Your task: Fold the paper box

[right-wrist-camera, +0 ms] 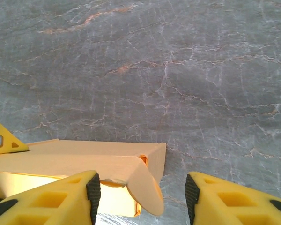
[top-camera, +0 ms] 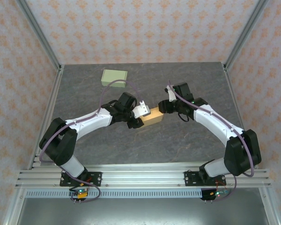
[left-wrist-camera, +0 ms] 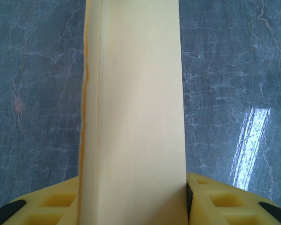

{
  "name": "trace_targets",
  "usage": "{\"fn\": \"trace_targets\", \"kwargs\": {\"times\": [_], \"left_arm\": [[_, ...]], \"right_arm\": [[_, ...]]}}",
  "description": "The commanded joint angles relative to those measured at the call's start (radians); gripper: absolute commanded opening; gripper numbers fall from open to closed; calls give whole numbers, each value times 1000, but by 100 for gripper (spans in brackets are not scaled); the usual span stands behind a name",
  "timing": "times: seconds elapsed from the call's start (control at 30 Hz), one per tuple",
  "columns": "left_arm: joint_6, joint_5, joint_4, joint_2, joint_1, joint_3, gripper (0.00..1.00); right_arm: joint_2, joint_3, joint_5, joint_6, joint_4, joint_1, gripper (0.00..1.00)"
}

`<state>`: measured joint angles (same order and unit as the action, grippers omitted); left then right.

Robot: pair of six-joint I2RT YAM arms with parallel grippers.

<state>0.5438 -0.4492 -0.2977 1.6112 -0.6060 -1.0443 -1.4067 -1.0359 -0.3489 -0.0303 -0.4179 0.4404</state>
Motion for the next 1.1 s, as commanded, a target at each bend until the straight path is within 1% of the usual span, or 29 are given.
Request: {"fn": "trace_targets", "kwargs": {"times": [0.0, 0.07, 0.13, 0.27, 0.33, 0.43, 0.5, 0.57, 0.6, 0.7, 0.87, 0.97, 1.07], "left_arm": [[32, -12, -40, 19, 6, -29, 44], [31, -14, -40, 23, 6, -31, 44], [30, -20, -45, 31, 6, -38, 44], [29, -28, -64, 51, 6, -59, 44], [25, -32, -67, 52, 6, -62, 44], [27, -41, -70, 48, 6, -69, 44], [31, -43, -73, 45, 6, -69, 44], [34, -44, -75, 46, 6, -70, 44], [35, -46, -76, 47, 6, -72, 44], [36, -55, -78, 53, 6, -75, 44], [36, -59, -73, 57, 6, -71, 43], [38, -55, -75, 59, 6, -71, 43], [39, -52, -79, 63, 6, -74, 43]], "right_arm": [[17, 21, 59, -9, -117, 6, 52], [7, 6, 31, -14, -126, 7, 49], [7, 7, 5, -11, -120, 6, 49], [66, 38, -75, 8, -73, -6, 55], [102, 41, -77, 34, -64, -23, 61], [153, 50, -102, 45, -65, -59, 62], [156, 54, -101, 25, -77, -73, 59], [123, 39, -108, 3, -105, -71, 50], [106, 30, -121, 0, -112, -71, 48], [46, 12, -142, -4, -98, -61, 46], [-42, -32, -75, 16, -65, -27, 46], [-57, -50, -87, 27, -42, -24, 38], [-65, -84, -84, 13, -67, -14, 37]]}}
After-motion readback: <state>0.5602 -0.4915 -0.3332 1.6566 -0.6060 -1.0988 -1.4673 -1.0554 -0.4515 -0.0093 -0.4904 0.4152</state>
